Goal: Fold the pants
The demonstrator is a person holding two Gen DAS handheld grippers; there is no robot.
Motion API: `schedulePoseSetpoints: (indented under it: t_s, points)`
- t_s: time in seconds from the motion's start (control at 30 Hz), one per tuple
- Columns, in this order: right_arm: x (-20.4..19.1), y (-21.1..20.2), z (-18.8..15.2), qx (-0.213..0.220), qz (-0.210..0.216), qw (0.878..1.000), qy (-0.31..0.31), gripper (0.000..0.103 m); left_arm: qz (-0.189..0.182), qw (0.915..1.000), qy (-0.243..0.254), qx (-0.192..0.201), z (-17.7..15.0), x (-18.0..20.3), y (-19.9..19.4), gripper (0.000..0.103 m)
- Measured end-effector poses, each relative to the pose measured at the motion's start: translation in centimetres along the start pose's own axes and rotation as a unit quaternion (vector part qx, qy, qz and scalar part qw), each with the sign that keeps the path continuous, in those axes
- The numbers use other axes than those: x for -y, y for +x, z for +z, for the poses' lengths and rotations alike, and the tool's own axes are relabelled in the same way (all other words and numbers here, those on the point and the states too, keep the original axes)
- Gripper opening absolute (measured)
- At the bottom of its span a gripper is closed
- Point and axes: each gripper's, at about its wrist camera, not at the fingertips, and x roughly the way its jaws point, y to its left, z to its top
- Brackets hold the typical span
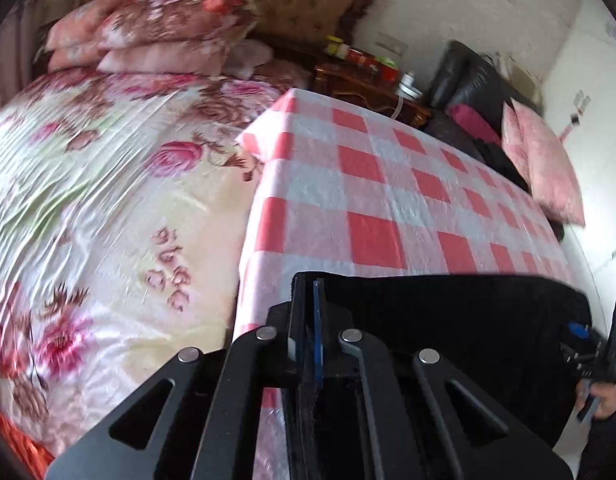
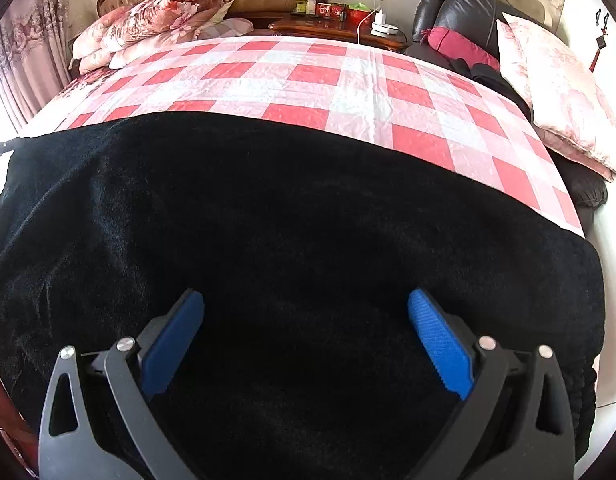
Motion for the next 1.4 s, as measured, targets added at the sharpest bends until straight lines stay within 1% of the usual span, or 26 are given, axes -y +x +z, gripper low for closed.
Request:
schedulePoseSetpoints:
  t_s: [0.07,0.1,0.13,0.17,0.2,0.23,0.3,0.37,0.4,0.43,0.47,0.53,0.63,0.67,0.73,0.8,0.83,0.87,0.9,1.0,1.1,1.2,1.27,1.3,1.33,1.4]
  points:
    - [0.0,0.0,0.0,0.003,0.000,1.000,0.000,0.102,0.001,0.9997,-0.022,-0.011,-0.3,-1.1,0.7,0.003]
    - [0.0,0.0,0.0,0.003,0.000,1.000,-0.001,0.102,0.001,0.9995,-0.027,-0.014,-0.5,-1.2,0.8,0.006]
    - [0.1,0.0,0.0,0.003,0.000,1.000,0.000,0.102,0.005,0.9994,-0.032,-0.015,-0.6,-1.4,1.2,0.013]
    - [0.0,0.0,0.0,0.002,0.000,1.000,-0.001,0.102,0.011,0.9993,-0.032,-0.013,-0.6,-1.3,1.3,0.016]
    - [0.1,-0.1,0.1,0.000,-0.002,1.000,0.000,0.102,0.023,0.9991,-0.035,-0.007,-0.6,-1.2,1.0,0.030]
    - [0.1,-0.2,0.2,-0.007,-0.006,1.000,0.003,0.101,0.041,0.9982,-0.041,0.014,-0.6,-0.7,0.0,0.043]
    - [0.1,-1.0,0.4,-0.015,-0.018,1.000,0.013,0.101,0.045,0.9958,-0.035,0.071,-0.7,1.4,-2.6,0.049]
    - [0.0,-3.0,0.9,0.018,-0.003,1.000,0.020,0.101,0.039,0.9929,-0.010,0.112,-1.5,4.7,-3.9,0.055]
    - [-0.3,-3.6,1.4,0.029,-0.004,0.999,0.014,0.101,0.032,0.9923,0.002,0.119,-1.9,6.2,-4.0,0.060]
    - [-0.6,-3.9,1.9,0.037,-0.016,0.999,0.001,0.101,0.008,0.9928,0.031,0.116,-2.6,9.0,-3.4,0.060]
    - [-0.8,-3.8,2.5,0.043,-0.029,0.999,-0.013,0.101,-0.019,0.9927,0.067,0.099,-3.2,11.8,-2.4,0.060]
    - [-0.3,-2.8,3.5,0.036,-0.059,0.997,-0.023,0.101,-0.044,0.9874,0.134,0.073,-4.4,16.8,-0.4,0.060]
    - [2.1,-1.0,4.7,0.012,-0.079,0.997,-0.016,0.101,-0.042,0.9739,0.219,0.041,-5.9,23.2,2.9,0.060]
    - [3.1,-0.5,4.9,0.009,-0.089,0.996,-0.016,0.101,-0.045,0.9706,0.235,0.031,-6.2,25.0,4.1,0.060]
    - [4.7,0.5,5.1,0.000,-0.086,0.996,-0.016,0.101,-0.056,0.9671,0.248,0.002,-6.3,27.2,6.3,0.060]
    - [6.8,1.9,5.2,-0.014,-0.078,0.997,-0.005,0.101,-0.054,0.9659,0.252,-0.023,-6.3,28.7,8.2,0.060]
    - [7.9,2.5,5.3,-0.015,-0.072,0.997,0.002,0.101,-0.034,0.9659,0.254,-0.036,-6.0,29.2,9.6,0.060]
    - [9.1,2.9,5.3,-0.013,-0.048,0.999,0.013,0.101,-0.019,0.9669,0.251,-0.041,-5.7,29.2,10.5,0.061]
    - [10.6,3.1,5.4,-0.011,-0.035,0.999,0.030,0.101,-0.012,0.9694,0.241,-0.046,-5.7,29.2,11.1,0.066]
    - [14.2,2.3,5.4,0.007,-0.083,0.995,0.056,0.101,-0.003,0.9765,0.209,-0.053,-5.0,28.5,11.5,0.067]
    - [18.7,-1.9,4.0,0.055,-0.034,0.992,0.109,0.100,-0.014,0.9798,0.198,-0.024,-5.0,28.3,9.3,0.066]
    - [22.5,-5.0,1.4,0.073,-0.062,0.985,0.144,0.100,-0.027,0.9839,0.175,0.023,-6.2,26.8,5.2,0.066]
    - [25.5,-6.6,-0.9,0.075,-0.039,0.980,0.178,0.097,-0.035,0.9865,0.155,0.039,-6.9,25.6,3.4,0.064]
    - [26.2,-7.0,-1.5,0.075,-0.031,0.980,0.180,0.093,-0.044,0.9888,0.135,0.048,-7.6,24.4,2.3,0.061]
    - [26.6,-7.3,-2.2,0.076,-0.018,0.981,0.177,0.092,-0.048,0.9897,0.125,0.050,-8.0,23.8,1.7,0.056]
    - [26.3,-6.9,-2.9,0.064,0.019,0.986,0.150,0.092,-0.047,0.9911,0.115,0.049,-8.8,22.6,1.0,0.054]
